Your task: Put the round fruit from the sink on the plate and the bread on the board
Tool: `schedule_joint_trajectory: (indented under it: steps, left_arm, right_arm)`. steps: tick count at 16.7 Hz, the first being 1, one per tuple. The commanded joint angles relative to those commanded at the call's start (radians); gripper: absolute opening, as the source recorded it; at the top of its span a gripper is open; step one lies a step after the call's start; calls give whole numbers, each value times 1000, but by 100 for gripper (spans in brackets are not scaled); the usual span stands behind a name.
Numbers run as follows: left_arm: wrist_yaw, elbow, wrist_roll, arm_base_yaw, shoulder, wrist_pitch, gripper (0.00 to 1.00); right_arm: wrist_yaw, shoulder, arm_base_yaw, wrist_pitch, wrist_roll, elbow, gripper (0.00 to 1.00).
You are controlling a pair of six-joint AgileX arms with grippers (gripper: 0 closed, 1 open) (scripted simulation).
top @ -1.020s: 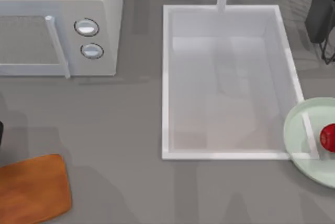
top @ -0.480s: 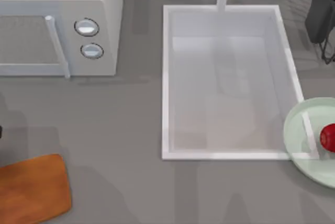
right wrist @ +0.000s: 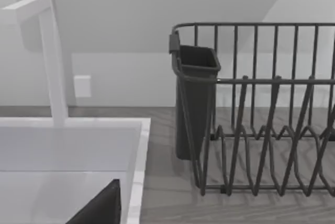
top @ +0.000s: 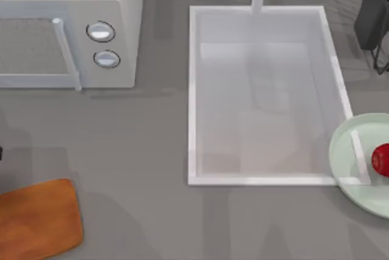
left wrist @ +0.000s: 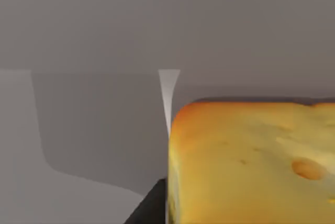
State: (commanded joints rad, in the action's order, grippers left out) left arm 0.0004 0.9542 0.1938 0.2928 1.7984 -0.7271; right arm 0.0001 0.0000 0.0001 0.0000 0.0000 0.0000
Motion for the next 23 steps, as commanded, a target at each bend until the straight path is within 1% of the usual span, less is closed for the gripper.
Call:
schedule_joint_trajectory:
  steps: [10,12,18,20,23]
  left_arm:
    - [1,16,1,-1,-6,-17,0]
    - [0,57,2,-2,-25,-75,0]
    - [0,223,-2,-4,-125,-361,0]
    - [0,252,-4,-5,-150,-402,0]
    - [0,255,-5,-5,-154,-406,0]
  right_arm:
    - [0,0,0,0,0,0,100]
    - [0,0,0,0,0,0,100]
    - [0,0,0,0,0,0,100]
    - [0,0,0,0,0,0,100]
    - [0,0,0,0,0,0,100]
